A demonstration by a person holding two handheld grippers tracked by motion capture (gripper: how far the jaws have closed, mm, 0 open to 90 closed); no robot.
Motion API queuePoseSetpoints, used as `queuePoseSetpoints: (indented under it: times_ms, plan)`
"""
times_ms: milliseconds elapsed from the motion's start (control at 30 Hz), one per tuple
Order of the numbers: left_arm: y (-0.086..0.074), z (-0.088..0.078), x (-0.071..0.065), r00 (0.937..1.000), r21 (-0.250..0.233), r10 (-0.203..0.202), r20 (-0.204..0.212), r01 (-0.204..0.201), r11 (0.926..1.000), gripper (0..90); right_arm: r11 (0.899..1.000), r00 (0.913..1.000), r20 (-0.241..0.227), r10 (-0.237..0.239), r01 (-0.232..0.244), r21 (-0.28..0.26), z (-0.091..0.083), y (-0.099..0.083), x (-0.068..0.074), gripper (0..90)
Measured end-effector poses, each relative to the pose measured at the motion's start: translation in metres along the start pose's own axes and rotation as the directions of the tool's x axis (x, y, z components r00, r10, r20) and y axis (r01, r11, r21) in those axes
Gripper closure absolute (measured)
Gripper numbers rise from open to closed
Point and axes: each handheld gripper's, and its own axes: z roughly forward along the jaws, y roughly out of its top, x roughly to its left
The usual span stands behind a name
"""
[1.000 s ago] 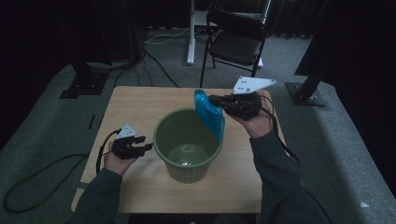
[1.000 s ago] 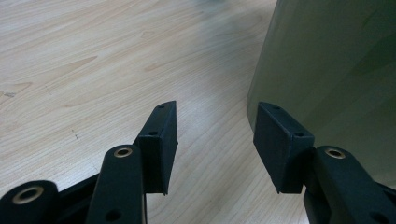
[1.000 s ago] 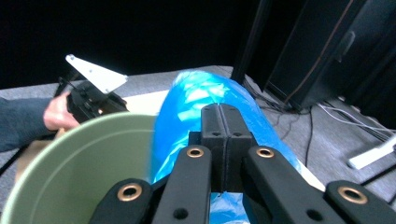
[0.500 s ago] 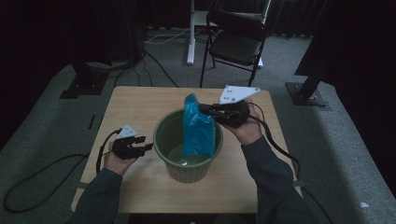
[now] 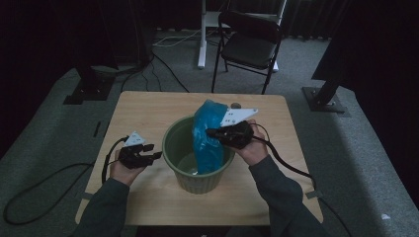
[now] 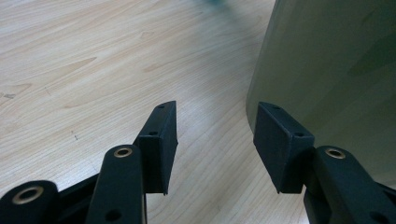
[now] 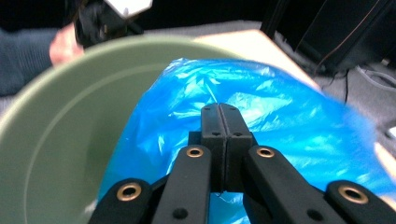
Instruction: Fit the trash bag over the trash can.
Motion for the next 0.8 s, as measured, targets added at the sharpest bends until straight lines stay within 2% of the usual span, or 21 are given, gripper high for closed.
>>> queuePoseSetpoints:
  times_ms: [300, 400, 500, 600, 633, 667, 733, 800]
  plan:
    - [0.0, 0.0, 0.0, 1.0, 0.001, 0.003, 0.0, -0.003, 1.0, 49.2, 0.998, 0.9979, -0.065, -0.001, 0.005, 0.065, 0.012, -0.015, 0.01, 89.0]
    - [0.0, -0.001, 0.0, 1.0, 0.0, 0.002, 0.0, -0.002, 1.0, 49.2, 0.999, 0.9947, -0.103, 0.007, -0.002, 0.049, 0.01, -0.014, 0.011, 73.1]
    - [0.0, -0.001, 0.0, 1.0, -0.002, 0.0, 0.0, 0.0, 1.0, 49.1, 1.0, 0.9941, -0.109, 0.003, -0.002, 0.013, 0.002, -0.012, 0.01, 63.4]
    - [0.0, -0.001, 0.0, 1.0, -0.002, 0.0, 0.0, 0.0, 1.0, 49.1, 0.999, 0.9972, -0.072, 0.018, -0.02, -0.027, -0.009, -0.009, 0.005, 60.2]
    - [0.0, 0.0, 0.0, 1.0, -0.004, -0.001, 0.0, 0.001, 1.0, 49.1, 0.999, 0.9985, -0.049, 0.025, -0.027, -0.034, -0.012, -0.009, 0.001, 59.4]
    - [0.0, -0.001, 0.0, 1.0, -0.003, 0.0, 0.0, 0.0, 1.0, 49.1, 0.999, 0.9994, -0.008, 0.033, -0.033, -0.033, -0.015, -0.008, -0.003, 57.8]
    - [0.0, 0.0, 0.0, 1.0, -0.002, 0.0, 0.0, 0.0, 1.0, 49.1, 0.998, 0.9983, 0.035, 0.046, -0.045, -0.032, -0.019, -0.007, -0.009, 56.5]
    - [0.0, 0.0, 0.0, 1.0, -0.002, 0.001, 0.0, -0.001, 1.0, 49.1, 0.997, 0.9954, 0.059, 0.076, -0.073, -0.04, -0.021, -0.009, -0.018, 55.3]
